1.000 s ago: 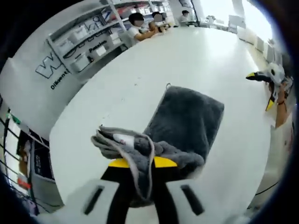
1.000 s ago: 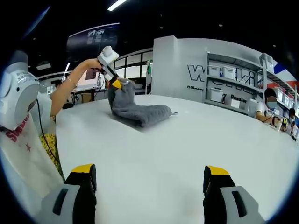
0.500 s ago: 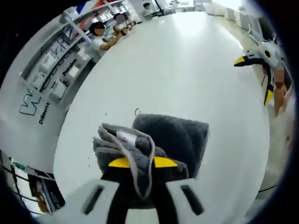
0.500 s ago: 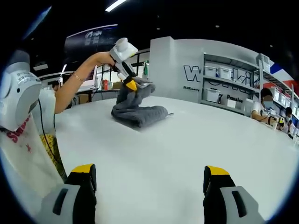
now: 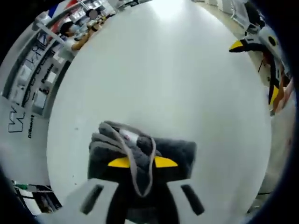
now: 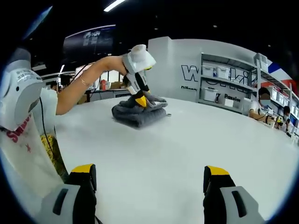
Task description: Fold the towel on the table until its edges align and the towel forms a compact rectangular stack.
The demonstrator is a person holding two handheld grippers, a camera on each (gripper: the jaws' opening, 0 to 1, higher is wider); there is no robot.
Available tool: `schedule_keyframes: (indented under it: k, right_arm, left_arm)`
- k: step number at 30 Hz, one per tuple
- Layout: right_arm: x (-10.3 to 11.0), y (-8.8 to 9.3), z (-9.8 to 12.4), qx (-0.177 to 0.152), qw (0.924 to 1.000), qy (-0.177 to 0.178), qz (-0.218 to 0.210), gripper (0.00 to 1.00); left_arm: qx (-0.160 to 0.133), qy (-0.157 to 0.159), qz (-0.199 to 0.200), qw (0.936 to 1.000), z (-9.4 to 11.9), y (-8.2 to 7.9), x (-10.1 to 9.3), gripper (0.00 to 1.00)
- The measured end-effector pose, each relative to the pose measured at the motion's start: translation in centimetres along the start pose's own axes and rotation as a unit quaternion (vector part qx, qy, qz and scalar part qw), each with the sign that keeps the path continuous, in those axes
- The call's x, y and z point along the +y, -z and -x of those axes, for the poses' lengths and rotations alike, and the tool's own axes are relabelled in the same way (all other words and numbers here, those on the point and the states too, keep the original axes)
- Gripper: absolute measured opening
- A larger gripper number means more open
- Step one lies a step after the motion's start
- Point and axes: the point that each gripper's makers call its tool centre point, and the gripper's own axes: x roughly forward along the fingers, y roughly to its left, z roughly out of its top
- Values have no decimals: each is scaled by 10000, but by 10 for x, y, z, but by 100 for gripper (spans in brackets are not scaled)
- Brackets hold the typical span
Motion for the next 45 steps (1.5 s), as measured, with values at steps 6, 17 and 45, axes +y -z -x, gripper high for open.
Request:
schedule_keyframes:
  k: [6,17,45]
  right_arm:
    - [-2,2,2,-17,10000,41,-36,99]
    - [1,3,1,-6,10000,23,-36,99]
    - [4,2,0,81,9999,23,63,99]
  left_arm:
    - [-94,296,158,9994,-12,-1,-11,23]
    - [-868,1078,706,9879,6,-10,-27,51]
    - [-2773,640,1614,9449,76,-7,53,47]
